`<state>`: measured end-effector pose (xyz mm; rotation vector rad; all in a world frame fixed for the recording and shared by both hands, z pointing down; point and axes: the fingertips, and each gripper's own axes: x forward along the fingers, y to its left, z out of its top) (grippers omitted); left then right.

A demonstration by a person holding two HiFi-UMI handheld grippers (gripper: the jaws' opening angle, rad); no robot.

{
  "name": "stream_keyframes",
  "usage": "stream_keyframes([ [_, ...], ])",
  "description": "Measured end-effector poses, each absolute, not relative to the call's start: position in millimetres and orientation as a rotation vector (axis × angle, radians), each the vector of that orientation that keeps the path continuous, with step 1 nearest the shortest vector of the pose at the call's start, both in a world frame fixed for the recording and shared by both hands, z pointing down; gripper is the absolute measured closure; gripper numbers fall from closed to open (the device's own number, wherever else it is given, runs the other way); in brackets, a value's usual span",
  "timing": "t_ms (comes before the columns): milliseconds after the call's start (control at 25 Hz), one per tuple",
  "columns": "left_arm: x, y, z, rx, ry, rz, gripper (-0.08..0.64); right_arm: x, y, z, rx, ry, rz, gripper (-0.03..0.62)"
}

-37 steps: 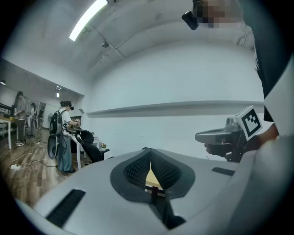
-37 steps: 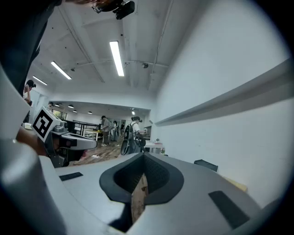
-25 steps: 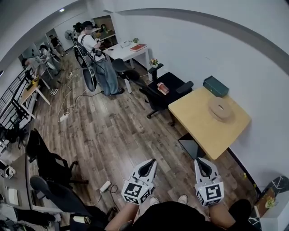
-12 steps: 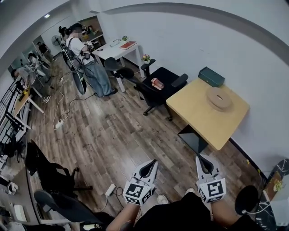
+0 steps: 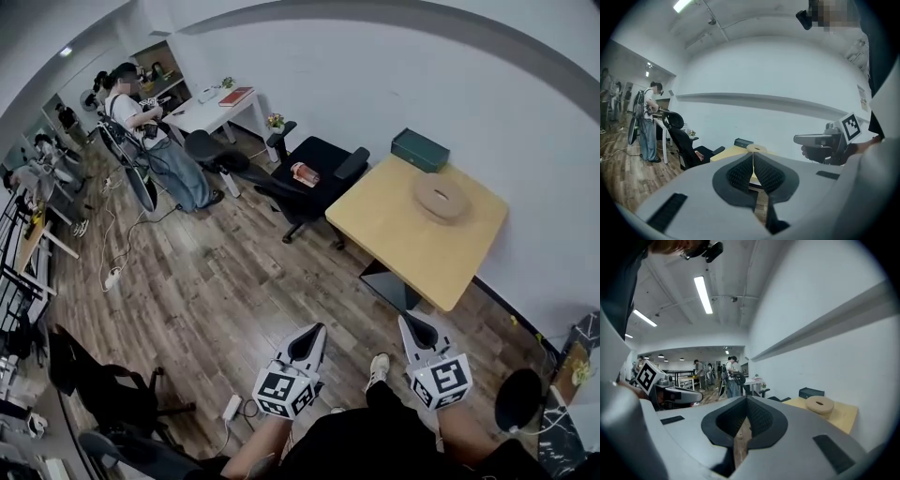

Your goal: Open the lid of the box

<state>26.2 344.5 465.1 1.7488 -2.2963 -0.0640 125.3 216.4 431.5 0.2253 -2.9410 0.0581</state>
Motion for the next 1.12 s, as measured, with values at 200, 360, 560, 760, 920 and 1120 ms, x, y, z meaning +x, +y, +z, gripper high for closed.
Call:
stream_keyframes([
  [200, -0.2, 299.6, 461.7, 1.766, -2.286, -0.053, 0.538, 106.8, 164.1, 429.3, 0.284, -2.958, 0.073, 0.572],
  [360, -18.0, 259.1, 459.8, 1.777, -2.274, -0.039, 0.538, 90.4, 129.5, 432.5, 0.293, -2.941, 0.077, 0.572],
  [560, -33.0, 216.9, 464.2, 1.777, -2.251, -0.014, 0.538, 74.2, 94.4, 435.9, 0.268, -2.923, -0.002, 0.553],
  [760, -41.6, 177.8, 469.0, 1.779, -2.226, 0.009, 0.538, 67.2, 54.2, 446.7, 0.266, -2.890, 0.026, 0.449],
  [920, -48.6, 143.2, 474.0, 1.785, -2.207, 0.028, 0.538, 60.0, 24.3, 453.6, 0.244, -2.882, 0.017, 0.378],
  [1120, -63.8, 103.2, 474.2, 1.787, -2.217, -0.009, 0.538, 49.2, 0.6, 459.7, 0.163, -2.902, 0.004, 0.250],
])
